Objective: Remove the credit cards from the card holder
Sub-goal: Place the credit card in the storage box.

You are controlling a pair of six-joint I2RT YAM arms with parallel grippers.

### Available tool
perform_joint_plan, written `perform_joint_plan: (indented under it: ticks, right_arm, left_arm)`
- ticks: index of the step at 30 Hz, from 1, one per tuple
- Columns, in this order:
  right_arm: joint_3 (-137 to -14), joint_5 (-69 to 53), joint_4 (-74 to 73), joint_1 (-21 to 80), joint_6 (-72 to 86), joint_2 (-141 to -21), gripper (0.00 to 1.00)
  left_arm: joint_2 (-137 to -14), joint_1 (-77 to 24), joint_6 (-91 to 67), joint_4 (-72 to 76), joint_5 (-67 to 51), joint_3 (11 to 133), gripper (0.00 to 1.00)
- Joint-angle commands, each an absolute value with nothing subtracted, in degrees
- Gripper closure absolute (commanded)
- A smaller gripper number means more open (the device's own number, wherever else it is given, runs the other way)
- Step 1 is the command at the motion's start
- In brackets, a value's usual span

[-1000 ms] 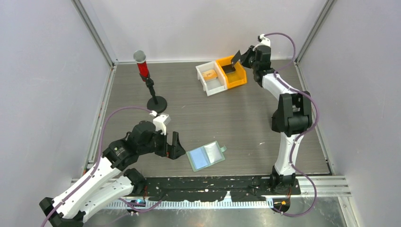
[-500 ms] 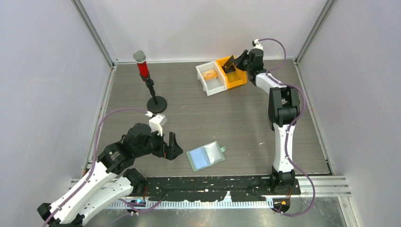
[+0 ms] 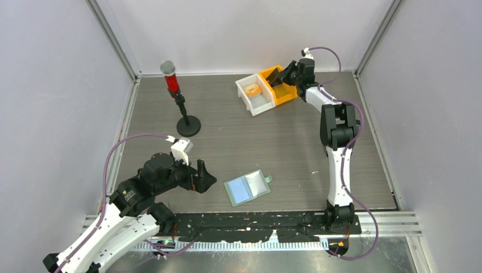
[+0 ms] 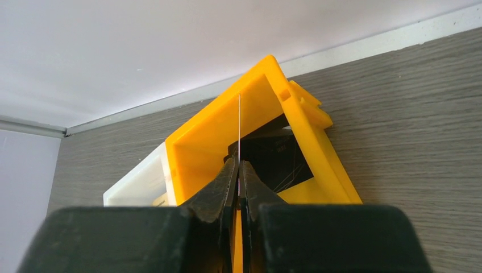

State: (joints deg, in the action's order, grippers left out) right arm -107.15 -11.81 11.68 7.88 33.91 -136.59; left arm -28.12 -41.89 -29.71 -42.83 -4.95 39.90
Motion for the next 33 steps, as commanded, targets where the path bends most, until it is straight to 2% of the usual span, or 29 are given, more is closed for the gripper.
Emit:
perform_joint_plan:
  ticks: [1, 6, 11, 23, 33]
  right_arm:
    - [-110.1, -13.2, 12.3, 7.8, 35.4, -137.0, 0.89]
    - [-111.0, -13.2, 11.6, 7.6, 35.4, -137.7, 0.86]
    - [-112.5, -13.2, 9.7, 7.3, 35.1, -138.7, 0.79]
    - [-115.6, -11.8, 6.8, 7.2, 33.9, -140.0, 0.76]
    - [-117.0, -11.8, 4.7, 7.2, 33.0, -139.7, 0.66]
  left_arm:
    - [-27.6, -41.8, -29.2, -40.2, -3.6, 39.7, 0.01]
    - [-28.0, -41.8, -28.9, -41.0, -3.3, 40.3, 0.01]
    - [-28.0, -41.8, -29.1, -40.6, -3.1, 40.0, 0.01]
    - [-28.9, -41.8, -28.9, -40.1, -3.0, 40.3, 0.01]
    - [-29.8, -41.8, -30.1, -39.1, -3.9, 39.6, 0.01]
